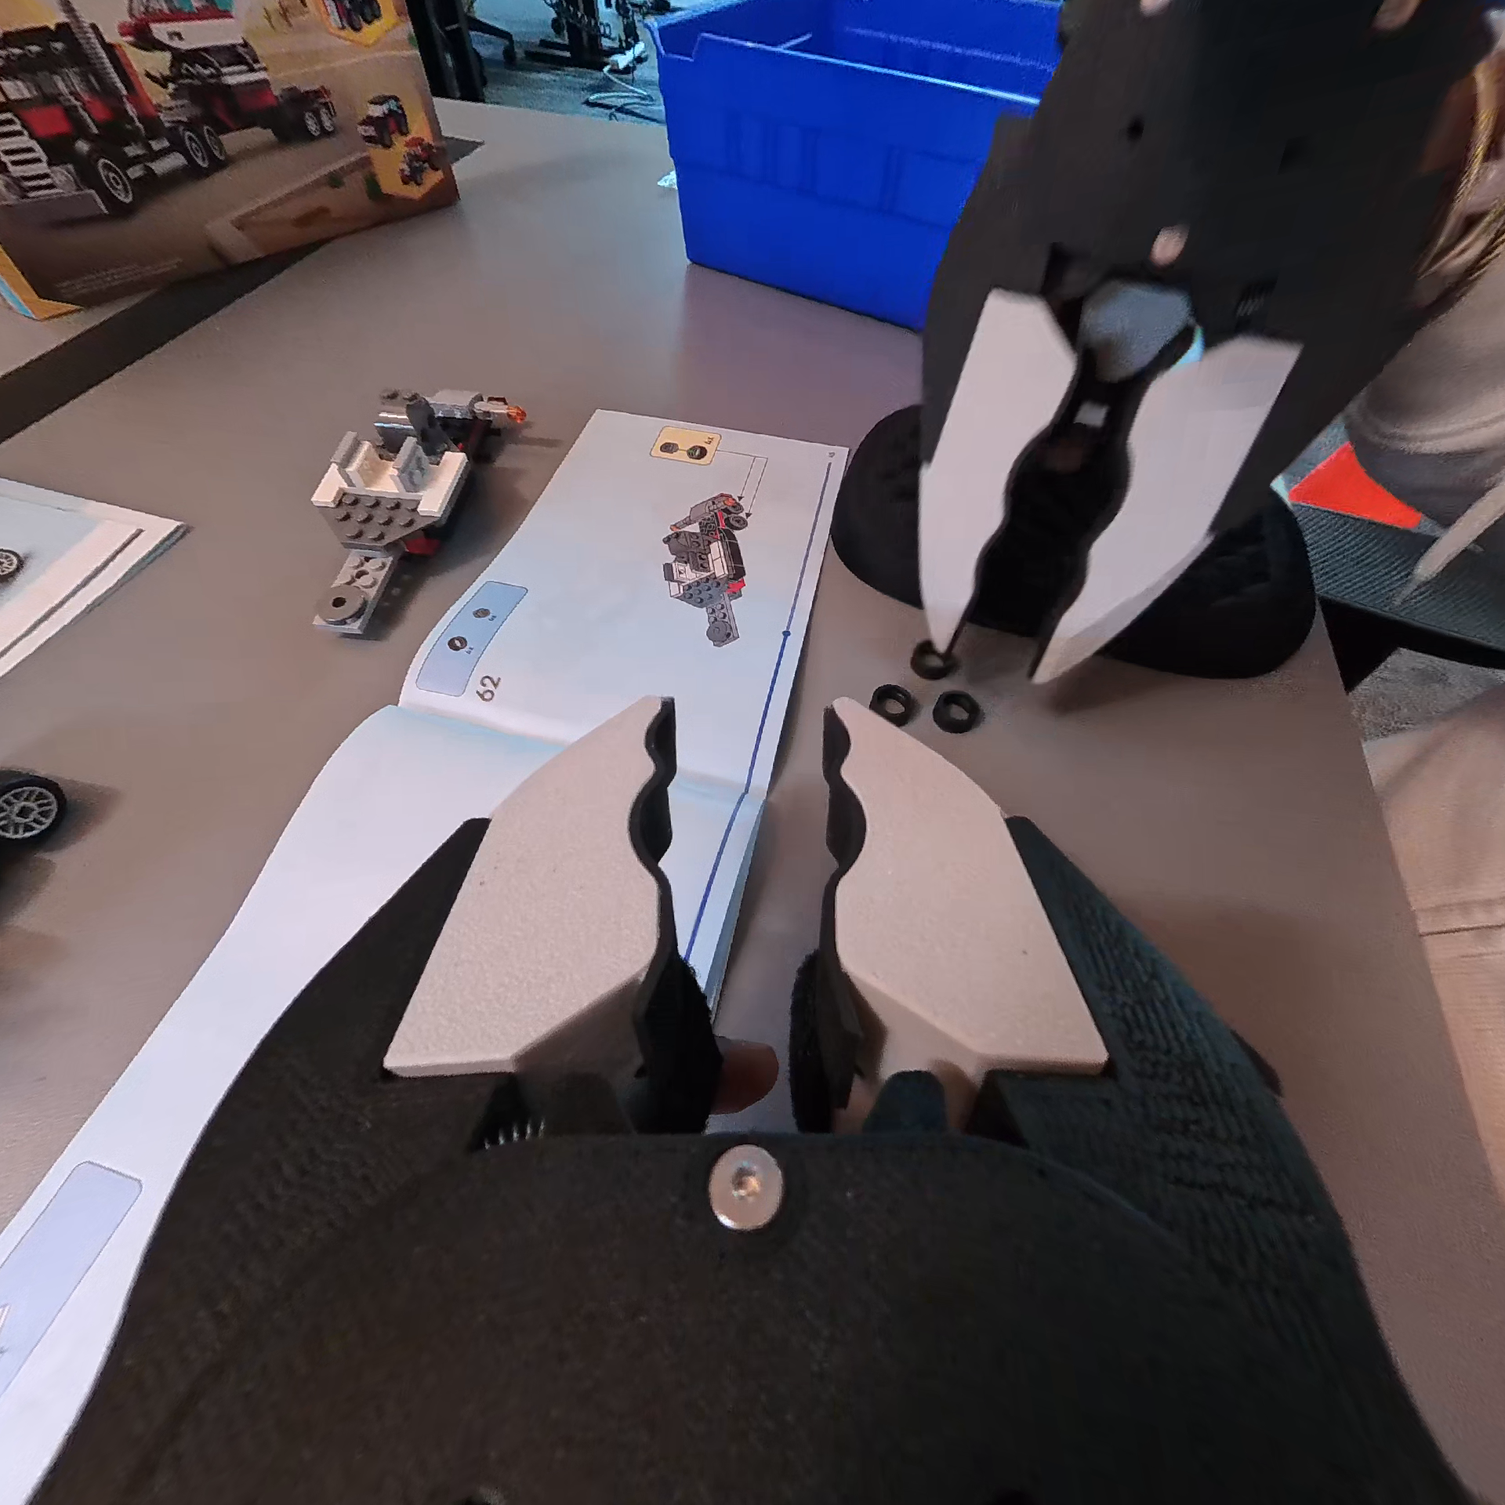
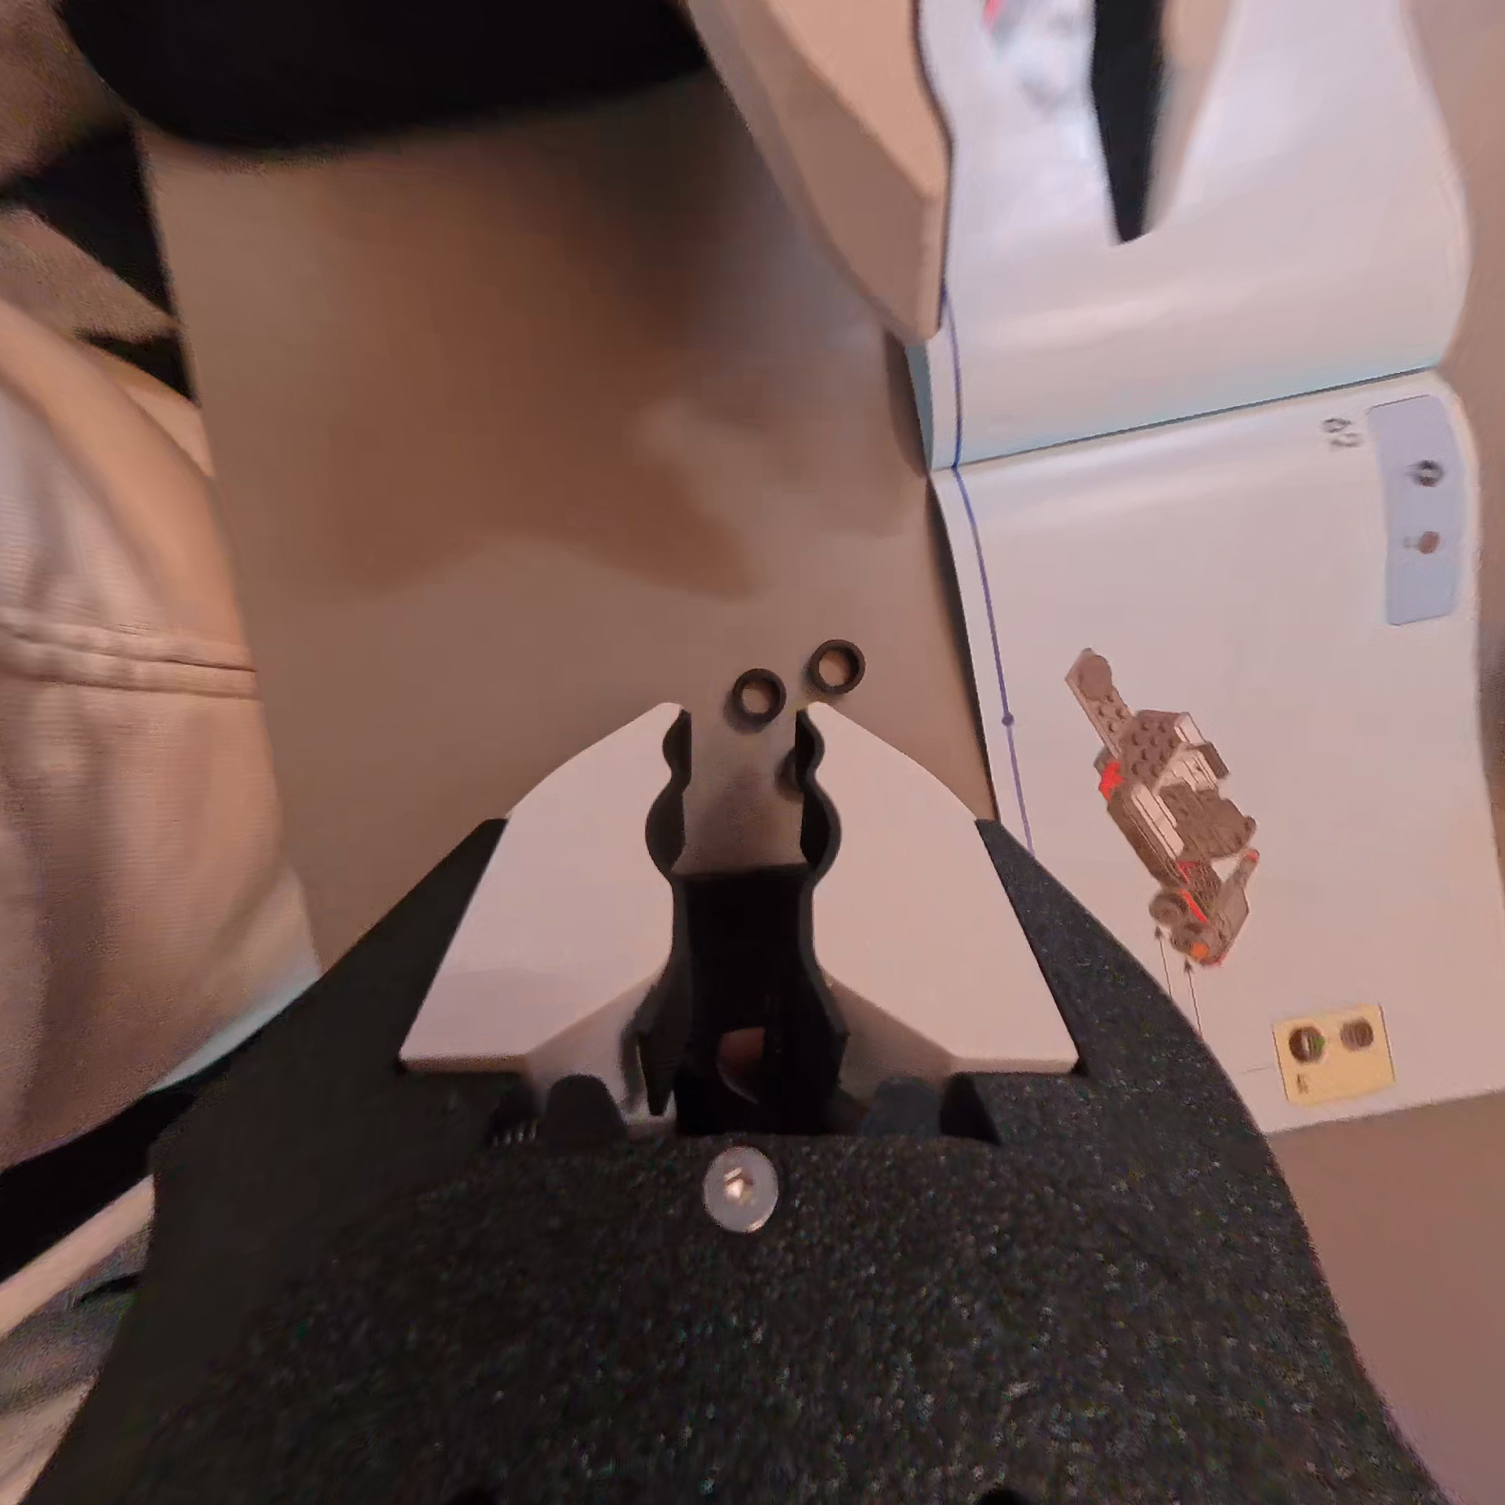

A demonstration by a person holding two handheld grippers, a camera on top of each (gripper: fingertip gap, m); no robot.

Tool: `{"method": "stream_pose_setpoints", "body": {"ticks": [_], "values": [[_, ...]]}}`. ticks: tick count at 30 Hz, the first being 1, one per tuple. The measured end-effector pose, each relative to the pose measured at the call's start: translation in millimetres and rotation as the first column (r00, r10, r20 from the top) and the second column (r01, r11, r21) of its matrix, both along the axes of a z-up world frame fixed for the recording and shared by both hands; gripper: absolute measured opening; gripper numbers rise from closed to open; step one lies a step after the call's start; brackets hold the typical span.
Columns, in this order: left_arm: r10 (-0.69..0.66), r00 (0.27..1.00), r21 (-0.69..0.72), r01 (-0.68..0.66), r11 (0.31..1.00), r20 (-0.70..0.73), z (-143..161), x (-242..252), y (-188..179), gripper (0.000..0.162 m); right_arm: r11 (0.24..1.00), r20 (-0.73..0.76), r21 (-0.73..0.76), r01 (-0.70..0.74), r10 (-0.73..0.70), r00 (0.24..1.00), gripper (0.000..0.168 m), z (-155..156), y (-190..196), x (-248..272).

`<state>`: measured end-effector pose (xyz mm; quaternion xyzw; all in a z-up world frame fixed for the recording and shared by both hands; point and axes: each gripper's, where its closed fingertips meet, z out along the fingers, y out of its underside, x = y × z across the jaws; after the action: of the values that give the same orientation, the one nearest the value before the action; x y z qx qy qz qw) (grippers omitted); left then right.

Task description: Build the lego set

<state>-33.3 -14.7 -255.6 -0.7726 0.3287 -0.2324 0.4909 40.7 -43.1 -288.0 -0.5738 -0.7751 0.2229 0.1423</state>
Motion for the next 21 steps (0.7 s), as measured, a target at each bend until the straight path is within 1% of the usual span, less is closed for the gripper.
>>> {"method": "stream_pose_setpoints", "body": {"ticks": [3, 5, 6, 7, 9, 10, 12, 13, 15, 17, 21], "values": [[0.009, 1.000, 0.015, -0.009, 1.000, 0.020, 3, -2, 0, 0.034, 0.995, -0.145, -0.041, 0.096, -0.101, 0.984, 0.025, 46, 13, 25], [0.017, 0.999, 0.013, -0.017, 1.000, 0.037, 5, -3, 1, 0.034, 0.976, -0.231, -0.017, 0.215, -0.213, 0.949, 0.025, 79, 38, 58], [0.020, 0.999, 0.010, -0.021, 1.000, 0.047, 6, -4, 2, 0.034, 0.956, -0.263, 0.007, 0.293, -0.281, 0.923, 0.025, 93, 54, 80], [0.023, 0.998, 0.009, -0.023, 1.000, 0.055, 6, -4, 2, 0.034, 0.922, -0.282, 0.043, 0.386, -0.359, 0.890, 0.025, 104, 72, 105], [0.029, 0.997, 0.011, -0.030, 0.999, 0.069, 8, -6, 3, 0.034, 0.813, -0.305, 0.120, 0.570, -0.516, 0.800, 0.025, 114, 112, 164], [0.035, 0.997, 0.013, -0.036, 0.999, 0.074, 9, -7, 3, 0.034, 0.757, -0.310, 0.133, 0.640, -0.582, 0.752, 0.026, 114, 129, 191], [0.045, 0.995, 0.018, -0.047, 0.999, 0.087, 10, -8, 4, 0.034, 0.686, -0.324, 0.117, 0.718, -0.657, 0.680, 0.027, 102, 155, 235], [0.054, 0.994, 0.020, -0.056, 0.998, 0.095, 12, -10, 4, 0.034, 0.661, -0.328, 0.098, 0.744, -0.684, 0.651, 0.029, 93, 167, 251], [0.065, 0.992, 0.021, -0.067, 0.998, 0.112, 13, -12, 5, 0.034, 0.642, -0.305, 0.058, 0.764, -0.718, 0.626, 0.030, 73, 183, 271], [0.070, 0.990, 0.011, -0.072, 0.997, 0.123, 14, -13, 6, 0.034, 0.653, -0.278, 0.054, 0.756, -0.717, 0.639, 0.030, 58, 191, 275], [0.079, 0.990, -0.037, -0.076, 0.996, 0.118, 9, -13, 9, 0.034, 0.716, -0.223, 0.062, 0.695, -0.669, 0.709, 0.026, 40, 201, 260]]}}
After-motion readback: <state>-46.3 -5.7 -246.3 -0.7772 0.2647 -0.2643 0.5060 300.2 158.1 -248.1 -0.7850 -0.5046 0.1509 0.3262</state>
